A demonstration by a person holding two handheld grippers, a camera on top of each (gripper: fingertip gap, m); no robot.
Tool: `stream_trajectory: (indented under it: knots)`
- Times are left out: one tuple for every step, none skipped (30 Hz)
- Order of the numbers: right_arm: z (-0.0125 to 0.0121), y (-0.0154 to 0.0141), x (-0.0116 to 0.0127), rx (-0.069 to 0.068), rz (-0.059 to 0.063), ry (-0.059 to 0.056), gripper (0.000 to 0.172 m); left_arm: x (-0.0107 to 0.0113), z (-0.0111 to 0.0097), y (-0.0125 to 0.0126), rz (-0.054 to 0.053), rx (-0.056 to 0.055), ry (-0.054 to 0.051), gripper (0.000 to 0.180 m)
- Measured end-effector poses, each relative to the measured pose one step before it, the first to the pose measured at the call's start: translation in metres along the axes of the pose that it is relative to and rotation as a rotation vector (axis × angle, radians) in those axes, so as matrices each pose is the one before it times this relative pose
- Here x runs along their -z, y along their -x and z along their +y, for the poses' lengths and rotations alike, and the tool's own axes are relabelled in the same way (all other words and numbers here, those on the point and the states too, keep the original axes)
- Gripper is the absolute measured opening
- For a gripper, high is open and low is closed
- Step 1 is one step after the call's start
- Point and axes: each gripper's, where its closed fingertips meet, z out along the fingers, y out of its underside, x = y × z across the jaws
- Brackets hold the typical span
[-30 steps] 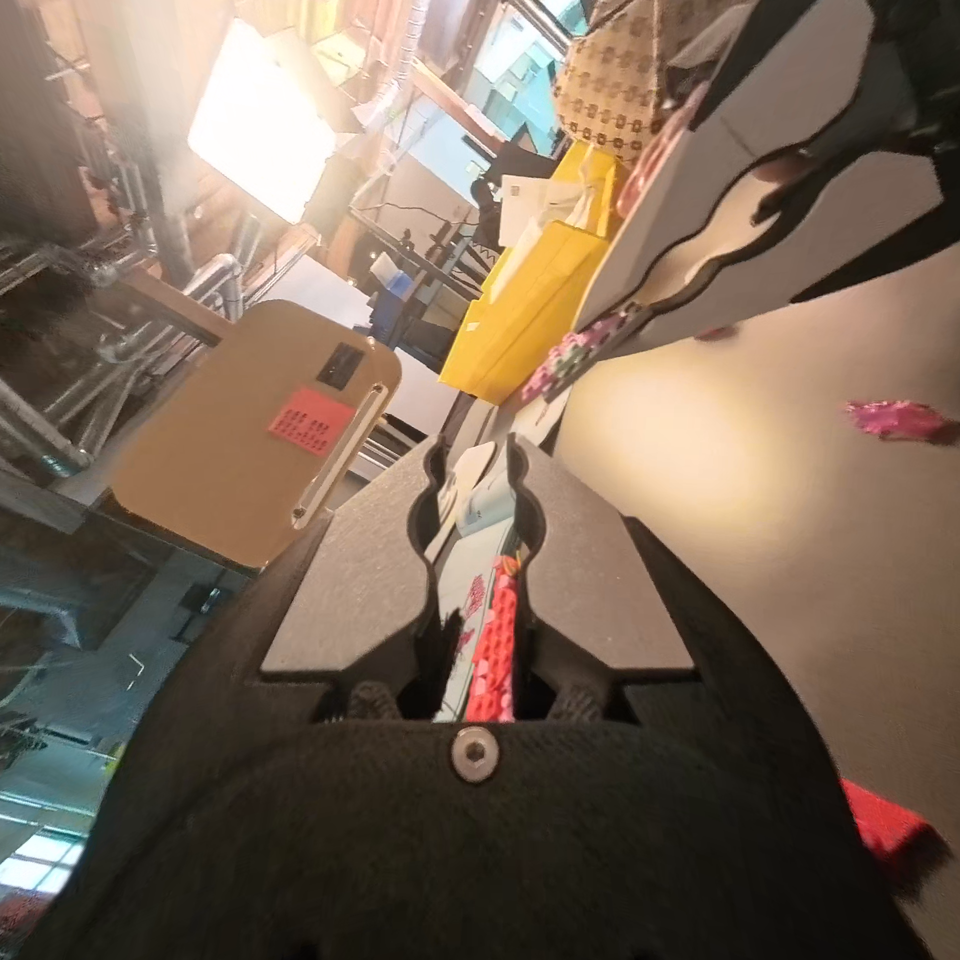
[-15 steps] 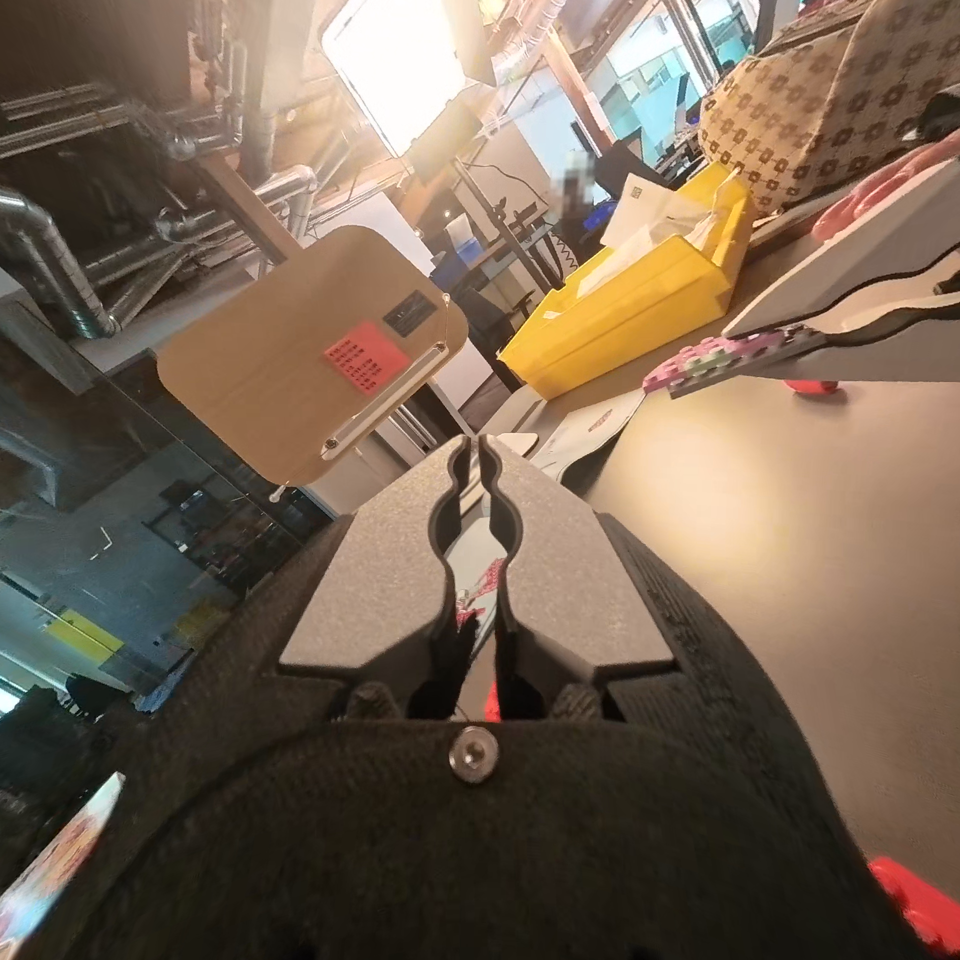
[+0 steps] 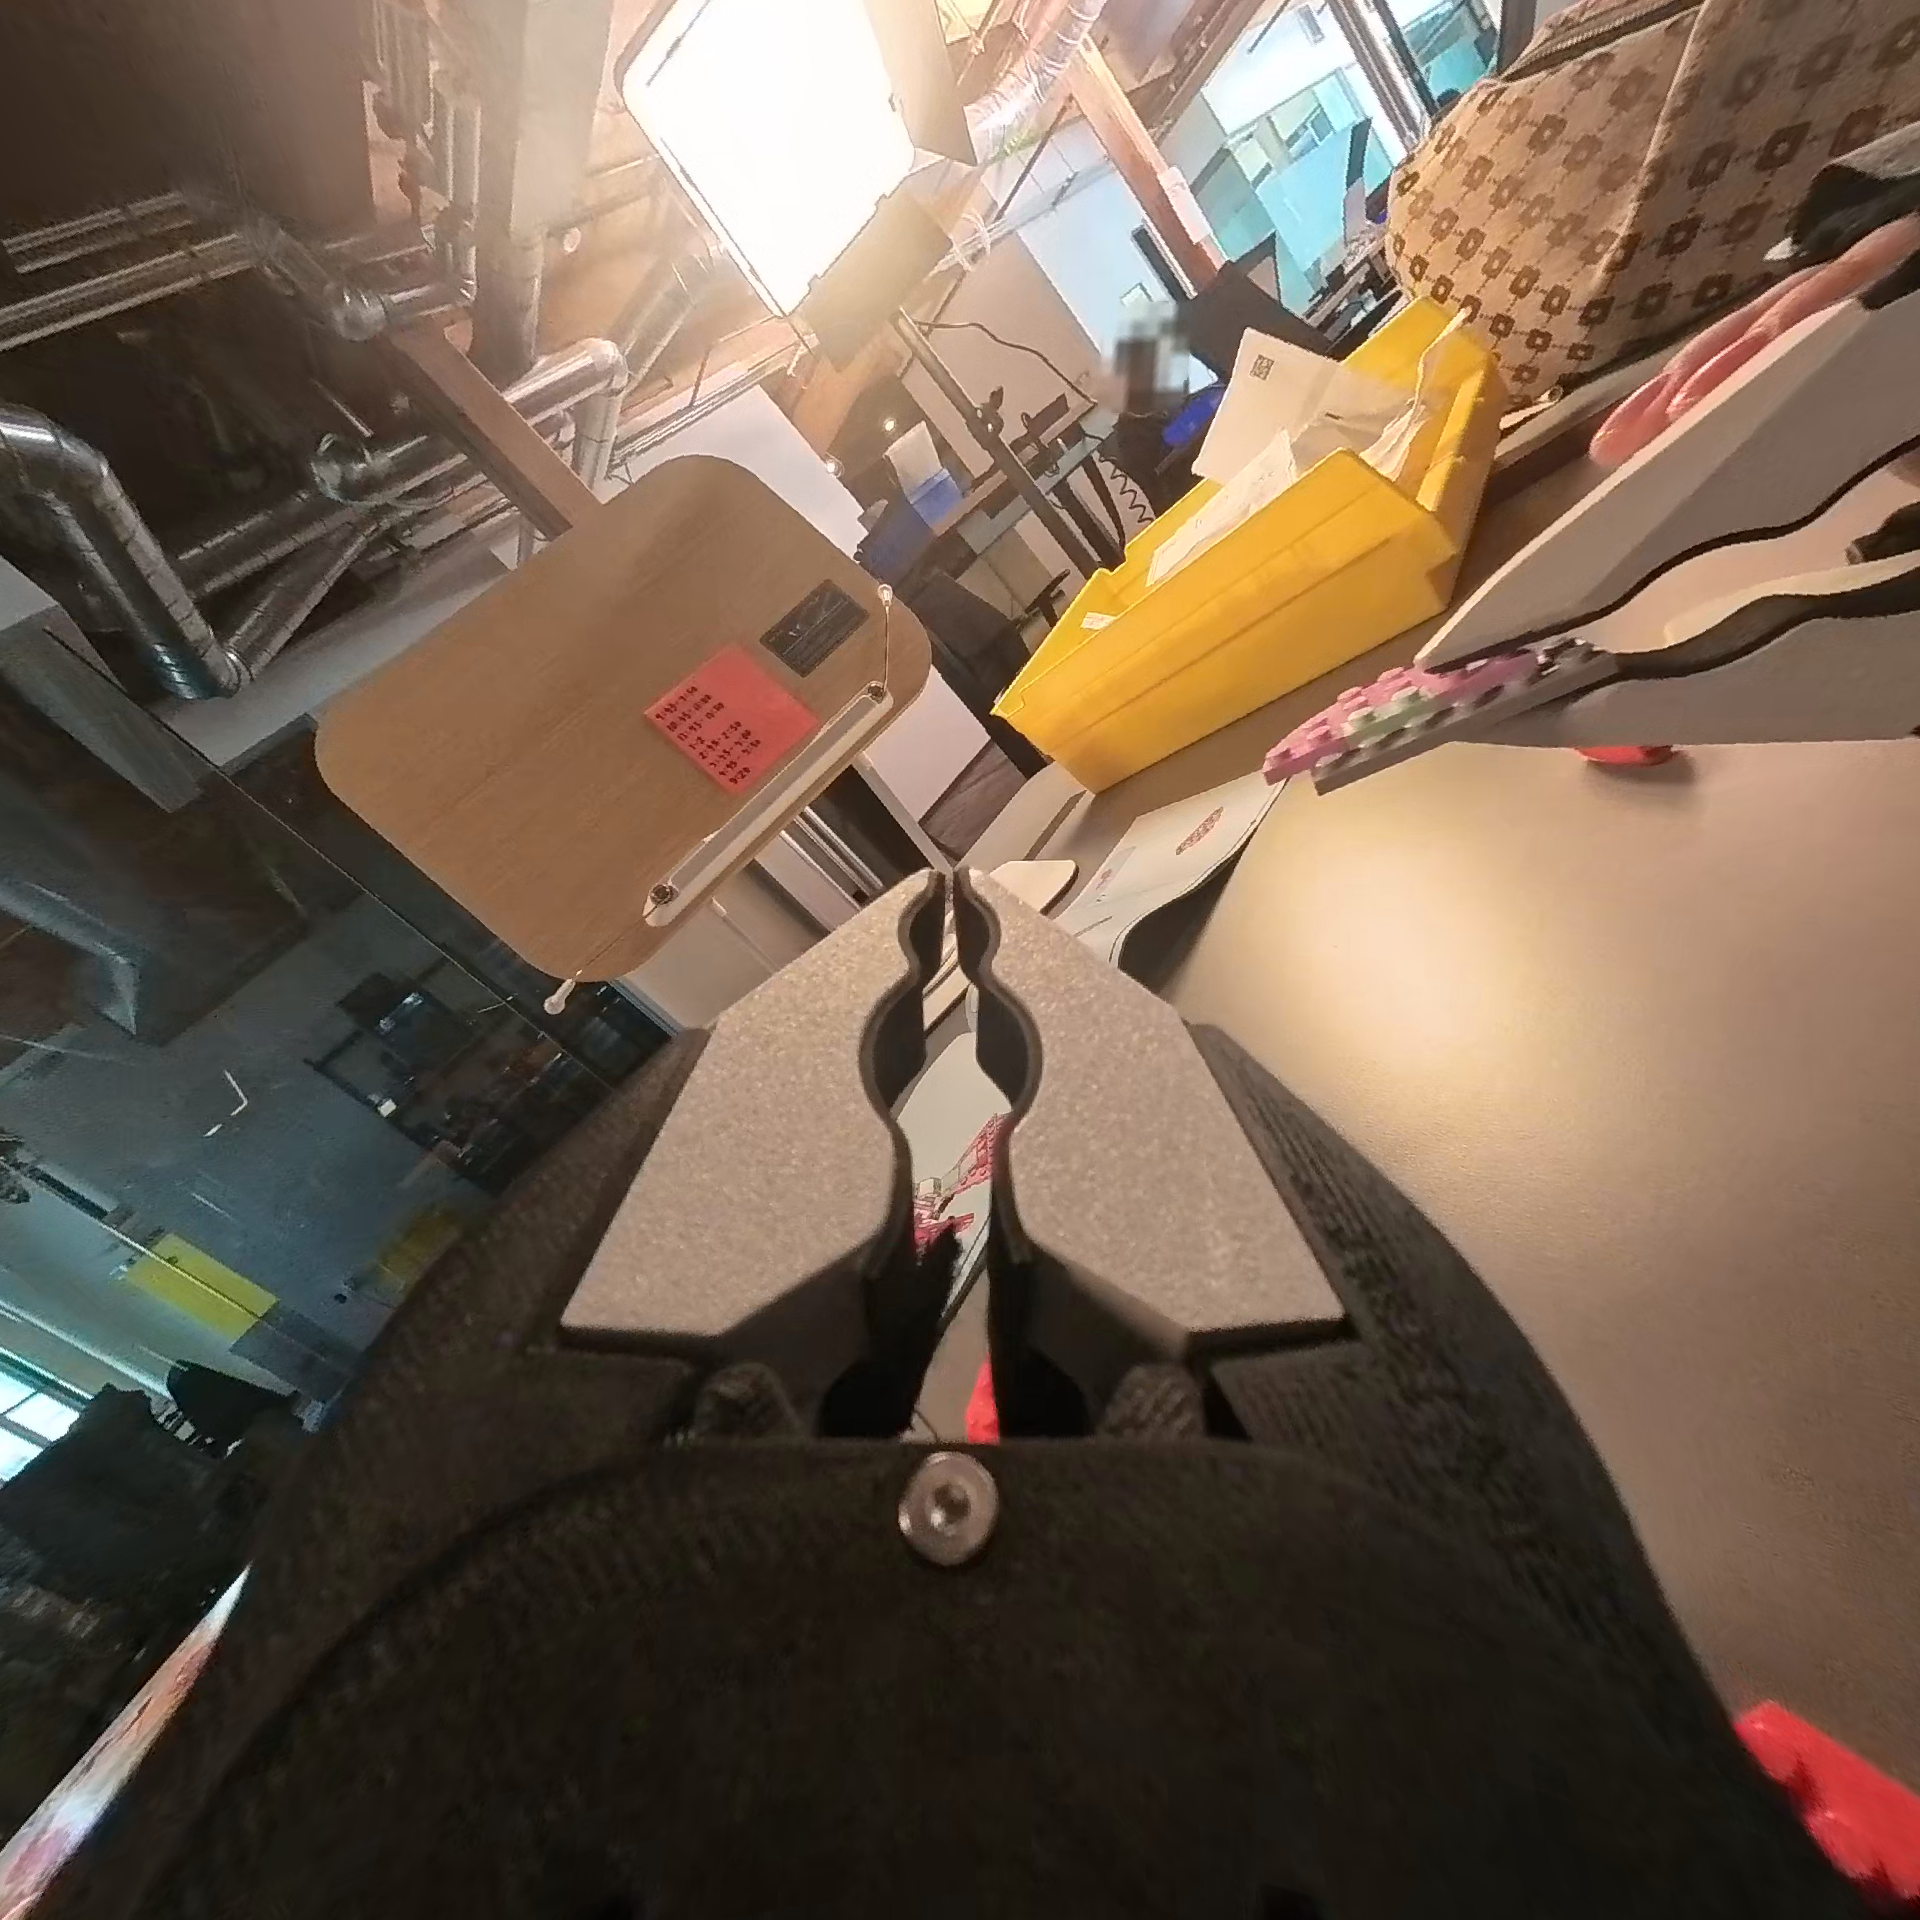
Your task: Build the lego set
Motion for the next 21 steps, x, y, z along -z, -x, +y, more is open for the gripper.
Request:
stream_trajectory:
  knots:
    - [0.00017,0.00016,-0.00016,-0.0003,-0.0007,0.0006,0.006,-0.00007,0.00009,-0.00044,0.0015,-0.0015,0.0008,0.000]
    - [0.00022,0.00010,-0.00015,-0.0005,-0.0009,0.0010,0.005,-0.00009,0.00023,-0.00029,0.0012,-0.0018,0.0011,0.000]
    - [0.00021,0.00023,-0.00014,-0.0008,-0.0010,0.0009,0.005,-0.00014,0.00017,-0.00037,0.0012,-0.0016,0.0010,0.000]
    - [0.00015,0.00007,-0.00005,-0.0007,-0.0008,0.0006,0.005,-0.00011,0.00028,-0.00053,0.0021,-0.0019,0.0013,0.000]
    - [0.00002,-0.00003,-0.00015,-0.0003,-0.0001,0.0002,0.005,-0.00009,0.00036,-0.00050,0.0016,-0.0023,0.0013,0.000]
    - [0.00009,0.00006,-0.00006,-0.0002,-0.0003,0.0001,0.006,-0.00011,0.00033,-0.00037,0.0011,-0.0033,0.0011,0.000]
    - [-0.00002,0.00013,-0.00005,0.0000,-0.0008,0.0003,0.005,-0.00011,0.00011,-0.00030,0.0002,-0.0029,0.0008,0.000]
    - [0.00011,0.00011,-0.00005,-0.0001,-0.0007,0.0002,0.005,-0.00004,0.00011,-0.00030,0.0012,-0.0019,0.0005,0.000]
    - [0.00006,0.00013,-0.00012,-0.0004,-0.0005,0.0003,0.006,-0.00006,0.00002,-0.00037,0.0016,-0.0008,0.0004,0.000]
    - [0.00013,0.00007,-0.00005,-0.0005,-0.0009,0.0005,0.006,-0.00008,0.00015,-0.00040,0.0023,-0.0004,0.0006,0.000]
    - [0.00007,0.00023,-0.00011,-0.0004,-0.0012,0.0004,0.005,-0.00013,0.00031,-0.00069,0.0039,0.0000,0.0018,0.000]
    - [0.00011,0.00008,-0.00005,-0.0002,-0.0005,0.0002,0.005,-0.00024,0.00045,-0.00051,0.0018,-0.0008,0.0019,0.000]
    - [-0.00006,-0.00005,-0.00009,-0.0001,-0.0001,0.0001,0.005,-0.00009,0.00010,-0.00013,-0.0006,-0.0028,0.0004,0.000]
    - [0.00009,0.00006,-0.00006,-0.0002,-0.0003,0.0001,0.005,-0.00003,0.00001,-0.00025,0.0003,-0.0031,0.0000,0.000]
    - [-0.00006,0.00003,-0.00008,-0.0002,-0.0006,0.0001,0.005,-0.00006,-0.00002,-0.00019,0.0009,-0.0010,0.0007,0.000]
    - [0.00010,0.00031,-0.00009,0.0001,-0.0021,0.0006,0.005,0.00001,-0.00019,-0.00011,0.0006,0.0000,-0.0001,0.000]
    - [0.00029,0.00082,-0.00025,0.0011,-0.0044,0.0017,0.005,-0.00003,-0.00006,-0.00010,0.0007,0.0000,-0.0004,0.000]
    - [0.00035,0.00133,-0.00027,0.0024,-0.0069,0.0028,0.005,-0.00009,0.00002,-0.00015,0.0012,0.0002,0.0008,0.000]
    - [0.00059,0.00253,-0.00038,0.0039,-0.0132,0.0040,0.006,-0.00007,-0.00004,-0.00011,0.0005,-0.0013,0.0005,0.000]
    - [0.00142,0.00540,-0.00062,0.0026,-0.0304,0.0080,0.006,0.00002,-0.00024,-0.00003,0.0003,-0.0038,0.0001,0.000]
    - [0.00348,0.00917,-0.00096,-0.0003,-0.0553,0.0199,0.006,0.00020,-0.00020,0.00046,-0.0021,-0.0046,-0.0001,0.000]
